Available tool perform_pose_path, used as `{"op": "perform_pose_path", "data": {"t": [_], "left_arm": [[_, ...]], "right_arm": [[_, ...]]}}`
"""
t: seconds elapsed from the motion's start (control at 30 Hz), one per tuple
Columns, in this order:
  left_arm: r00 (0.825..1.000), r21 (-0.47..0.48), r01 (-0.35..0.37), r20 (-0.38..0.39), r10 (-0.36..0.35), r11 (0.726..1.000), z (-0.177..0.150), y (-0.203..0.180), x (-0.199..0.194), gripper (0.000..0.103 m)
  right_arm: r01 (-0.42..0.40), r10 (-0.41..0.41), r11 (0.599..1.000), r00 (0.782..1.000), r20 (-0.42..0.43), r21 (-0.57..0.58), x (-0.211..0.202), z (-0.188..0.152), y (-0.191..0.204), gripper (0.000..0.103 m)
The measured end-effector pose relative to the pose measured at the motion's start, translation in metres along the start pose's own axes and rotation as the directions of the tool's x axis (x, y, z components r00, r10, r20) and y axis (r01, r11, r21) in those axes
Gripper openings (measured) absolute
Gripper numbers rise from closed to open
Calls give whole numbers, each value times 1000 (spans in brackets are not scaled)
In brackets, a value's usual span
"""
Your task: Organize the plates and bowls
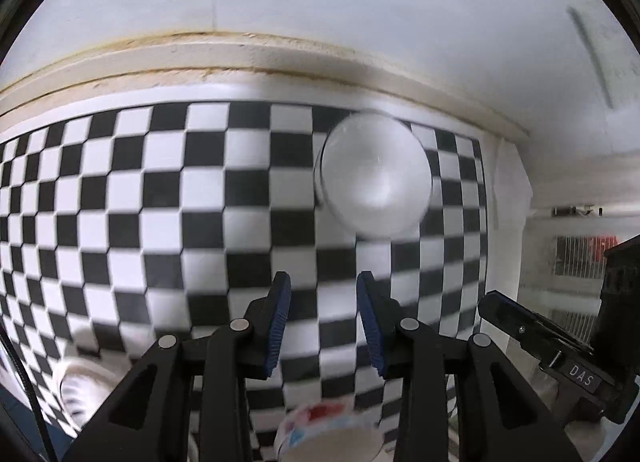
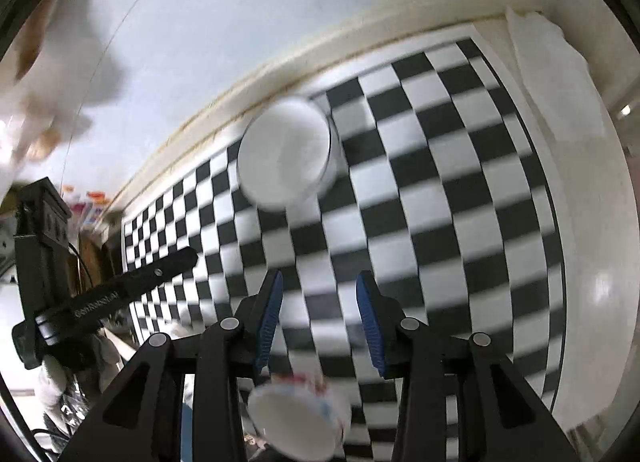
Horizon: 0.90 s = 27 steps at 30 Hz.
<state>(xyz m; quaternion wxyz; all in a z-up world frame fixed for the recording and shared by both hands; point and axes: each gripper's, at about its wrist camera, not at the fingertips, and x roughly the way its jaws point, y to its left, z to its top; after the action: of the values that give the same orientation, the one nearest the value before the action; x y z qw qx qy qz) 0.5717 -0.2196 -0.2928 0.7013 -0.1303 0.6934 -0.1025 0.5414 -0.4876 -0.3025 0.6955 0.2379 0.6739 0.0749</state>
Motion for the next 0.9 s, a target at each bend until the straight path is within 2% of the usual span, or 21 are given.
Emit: {"op": "perform_pose_path", "data": {"t": [0.13,0.23,0.43,0.57,0.63,0.67,0.7,0.77,0.9], "left_arm": [[1000,-16,3,-23,-3,1000,33,-3,23,32],[998,-17,-5,-55,5,1000,53,-4,44,32],[993,-2,-27,-113,26,1000,72,-4,79,32],[990,10,-36,-133,37,999,74,-6,92,31],[991,20,-33,-131,35,999,72,-7,96,25],[991,27,-32,-133,36,999,71,-8,97,19],[990,36,-41,-130,46,999,70,-9,98,19],[991,44,-45,-122,50,998,66,-8,97,18],[992,41,-54,-113,58,998,64,-9,93,18]], "right_arm": [[19,-19,1000,1000,-13,-3,27,53,0,41],[42,-42,999,998,-44,-8,52,79,2,41],[76,-78,997,992,-97,-16,97,107,0,41],[81,-82,997,991,-109,-14,116,119,-3,41],[89,-90,996,990,-108,-21,122,123,-2,36],[92,-95,995,989,-113,-31,125,125,-1,28],[96,-100,995,988,-118,-36,128,124,0,19],[110,-115,993,986,-120,-48,132,126,2,11],[122,-129,991,985,-113,-60,135,123,8,10]]}}
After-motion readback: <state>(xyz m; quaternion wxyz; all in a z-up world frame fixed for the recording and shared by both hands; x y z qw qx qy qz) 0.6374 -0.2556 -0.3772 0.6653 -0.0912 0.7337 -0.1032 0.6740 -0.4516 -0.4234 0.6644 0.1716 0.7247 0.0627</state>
